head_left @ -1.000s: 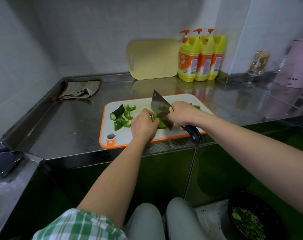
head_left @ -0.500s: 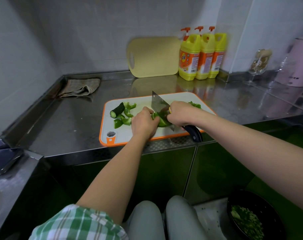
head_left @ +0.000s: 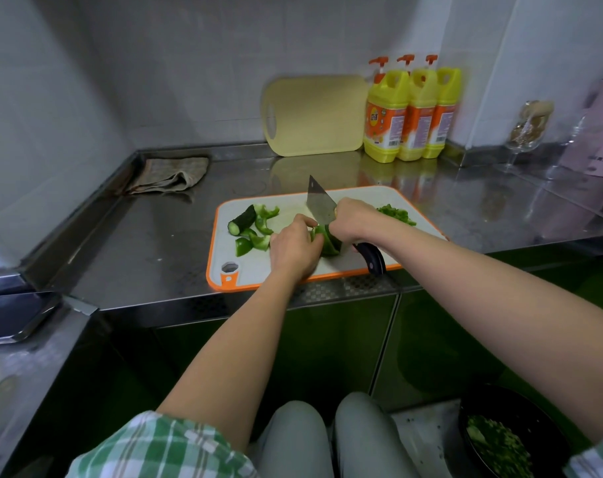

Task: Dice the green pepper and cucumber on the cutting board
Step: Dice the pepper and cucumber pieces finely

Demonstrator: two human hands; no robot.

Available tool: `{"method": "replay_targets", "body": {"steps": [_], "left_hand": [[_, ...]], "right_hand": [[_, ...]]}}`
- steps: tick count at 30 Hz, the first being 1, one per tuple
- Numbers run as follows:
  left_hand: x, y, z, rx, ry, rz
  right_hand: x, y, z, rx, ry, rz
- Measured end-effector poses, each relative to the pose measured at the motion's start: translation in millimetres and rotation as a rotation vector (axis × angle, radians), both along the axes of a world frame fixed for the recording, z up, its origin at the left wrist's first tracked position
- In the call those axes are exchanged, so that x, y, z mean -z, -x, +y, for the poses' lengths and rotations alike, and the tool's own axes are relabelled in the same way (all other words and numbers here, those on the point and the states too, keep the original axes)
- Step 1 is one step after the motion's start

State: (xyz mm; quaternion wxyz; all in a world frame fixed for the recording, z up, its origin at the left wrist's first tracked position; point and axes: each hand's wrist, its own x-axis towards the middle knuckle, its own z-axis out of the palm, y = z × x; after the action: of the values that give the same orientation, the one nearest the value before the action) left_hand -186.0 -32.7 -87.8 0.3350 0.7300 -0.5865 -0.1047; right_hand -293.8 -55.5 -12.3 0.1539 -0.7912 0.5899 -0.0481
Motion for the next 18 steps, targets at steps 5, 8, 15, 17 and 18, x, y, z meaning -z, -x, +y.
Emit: {"method": "replay_targets", "body": {"steps": [5,8,15,17,18], "left_hand": [[1.9,1.4,-2.4,-0.036,0.019,0.0],[1.7,1.7,-4.0,-0.03,0.02,-0.039],[1.5,2.4,-6.9,-0.053,0.001,-0.044],[1.8,2.2,-6.7,-0.058,0.0,-0.051],[1.8,2.3,-6.5,-0.059,0.0,-0.048]], "right_hand": [[4.7,13.9,-3.3,0.022,-0.045,-0.133],[9.7,22.6,-5.8,0.064,-0.017,-0.191],[-1.9,31.7,5.1,0.018,-0.064,-0.215],[-3.0,28.8,10.4,0.004,-0.058,-0.179],[-3.0,27.5,12.3,0.001,-0.051,-0.161]]}}
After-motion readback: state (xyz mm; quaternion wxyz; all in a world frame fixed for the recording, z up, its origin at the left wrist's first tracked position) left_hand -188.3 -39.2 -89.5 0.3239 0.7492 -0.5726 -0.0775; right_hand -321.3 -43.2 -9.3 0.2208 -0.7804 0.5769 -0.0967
